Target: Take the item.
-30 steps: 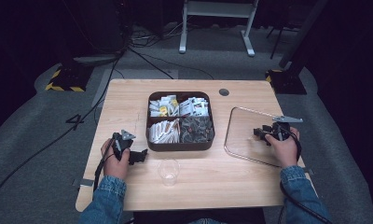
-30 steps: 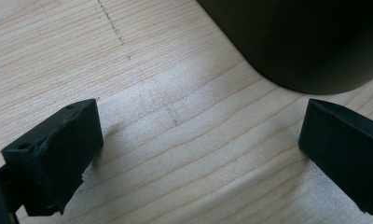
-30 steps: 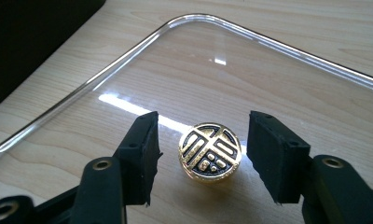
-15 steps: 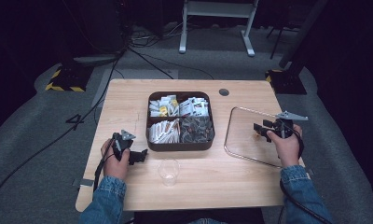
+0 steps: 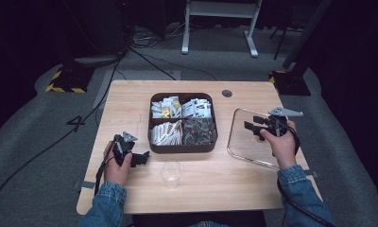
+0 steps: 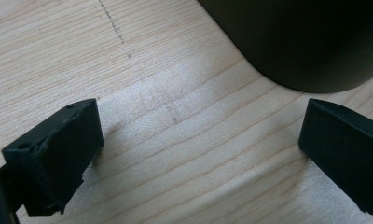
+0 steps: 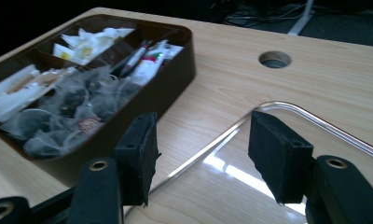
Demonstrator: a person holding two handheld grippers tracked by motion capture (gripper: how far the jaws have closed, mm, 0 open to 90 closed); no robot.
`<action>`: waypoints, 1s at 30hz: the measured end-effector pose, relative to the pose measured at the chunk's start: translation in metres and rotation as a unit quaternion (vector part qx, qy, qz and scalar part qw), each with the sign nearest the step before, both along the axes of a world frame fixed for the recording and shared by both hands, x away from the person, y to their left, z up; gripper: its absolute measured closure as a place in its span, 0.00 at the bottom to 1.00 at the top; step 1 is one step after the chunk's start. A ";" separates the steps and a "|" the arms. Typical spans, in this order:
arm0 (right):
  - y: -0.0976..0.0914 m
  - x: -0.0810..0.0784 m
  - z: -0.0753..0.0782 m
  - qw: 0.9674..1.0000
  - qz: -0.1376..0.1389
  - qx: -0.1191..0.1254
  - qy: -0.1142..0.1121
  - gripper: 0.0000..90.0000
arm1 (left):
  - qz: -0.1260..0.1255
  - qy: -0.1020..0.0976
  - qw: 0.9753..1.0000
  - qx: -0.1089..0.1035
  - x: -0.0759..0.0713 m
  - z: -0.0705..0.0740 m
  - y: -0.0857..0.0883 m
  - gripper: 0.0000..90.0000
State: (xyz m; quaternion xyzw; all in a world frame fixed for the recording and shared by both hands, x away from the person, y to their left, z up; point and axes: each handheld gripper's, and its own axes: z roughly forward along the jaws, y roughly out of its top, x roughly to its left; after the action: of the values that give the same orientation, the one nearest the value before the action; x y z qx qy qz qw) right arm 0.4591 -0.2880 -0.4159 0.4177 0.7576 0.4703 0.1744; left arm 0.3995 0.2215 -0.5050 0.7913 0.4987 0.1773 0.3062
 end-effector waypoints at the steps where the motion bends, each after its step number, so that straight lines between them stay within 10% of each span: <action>1: 0.003 0.000 0.002 1.000 0.003 0.000 0.001 0.48 | 0.000 0.000 1.000 0.000 0.000 0.000 0.000 0.00; 30: 0.105 0.014 0.021 0.991 0.123 -0.046 0.033 0.53 | 0.000 0.000 1.000 0.000 0.000 0.000 0.000 0.00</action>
State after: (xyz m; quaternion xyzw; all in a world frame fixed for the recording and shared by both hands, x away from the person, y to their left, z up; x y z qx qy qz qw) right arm 0.4726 -0.1828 -0.3953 0.3279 0.8295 0.4387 0.1093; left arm 0.3995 0.2216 -0.5051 0.7914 0.4986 0.1771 0.3062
